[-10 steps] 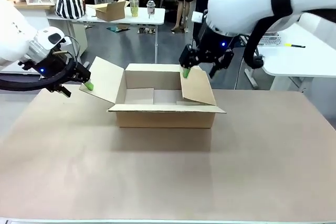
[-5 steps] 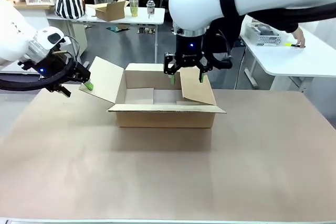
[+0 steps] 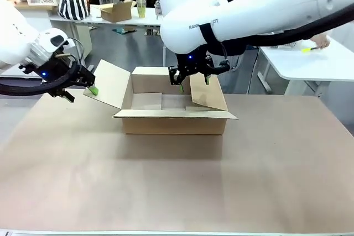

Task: Pack the gift set into the box.
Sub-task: Place both hands on the side flaps of the Package Box and spread them outward.

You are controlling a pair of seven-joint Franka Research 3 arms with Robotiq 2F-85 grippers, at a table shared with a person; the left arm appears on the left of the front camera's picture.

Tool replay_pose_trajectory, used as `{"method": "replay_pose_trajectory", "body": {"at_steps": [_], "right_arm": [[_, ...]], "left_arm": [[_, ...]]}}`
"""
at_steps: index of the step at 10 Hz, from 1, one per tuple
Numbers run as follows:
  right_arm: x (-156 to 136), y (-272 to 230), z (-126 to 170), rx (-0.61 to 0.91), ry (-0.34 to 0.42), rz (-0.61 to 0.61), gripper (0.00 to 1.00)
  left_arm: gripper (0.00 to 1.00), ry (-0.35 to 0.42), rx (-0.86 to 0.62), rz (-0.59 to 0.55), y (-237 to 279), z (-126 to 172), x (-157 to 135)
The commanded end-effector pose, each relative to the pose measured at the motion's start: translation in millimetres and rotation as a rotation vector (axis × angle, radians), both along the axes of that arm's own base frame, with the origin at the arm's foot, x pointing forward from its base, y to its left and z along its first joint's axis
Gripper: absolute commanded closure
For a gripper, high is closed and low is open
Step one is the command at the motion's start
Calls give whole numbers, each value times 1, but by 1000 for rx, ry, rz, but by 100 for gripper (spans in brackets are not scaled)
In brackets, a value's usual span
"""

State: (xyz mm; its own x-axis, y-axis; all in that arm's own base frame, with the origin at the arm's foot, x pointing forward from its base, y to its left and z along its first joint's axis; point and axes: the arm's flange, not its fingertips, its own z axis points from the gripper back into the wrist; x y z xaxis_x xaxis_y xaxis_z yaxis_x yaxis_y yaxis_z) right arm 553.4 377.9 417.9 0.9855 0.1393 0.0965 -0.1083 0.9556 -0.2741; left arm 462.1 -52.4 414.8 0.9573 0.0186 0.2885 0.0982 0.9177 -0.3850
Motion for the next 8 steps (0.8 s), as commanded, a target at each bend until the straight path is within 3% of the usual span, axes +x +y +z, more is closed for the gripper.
{"method": "replay_pose_trajectory", "body": {"at_steps": [1,3,8], "right_arm": [[11,1,-5,-76,8,-34,0],[12,-4,-18,-127,14,-61,0],[-6,-56,18,-85,-33,-170,0]], "left_arm": [[0,15,7,5,0,4,0],[0,15,7,5,0,4,0],[0,15,7,5,0,4,0]]}}
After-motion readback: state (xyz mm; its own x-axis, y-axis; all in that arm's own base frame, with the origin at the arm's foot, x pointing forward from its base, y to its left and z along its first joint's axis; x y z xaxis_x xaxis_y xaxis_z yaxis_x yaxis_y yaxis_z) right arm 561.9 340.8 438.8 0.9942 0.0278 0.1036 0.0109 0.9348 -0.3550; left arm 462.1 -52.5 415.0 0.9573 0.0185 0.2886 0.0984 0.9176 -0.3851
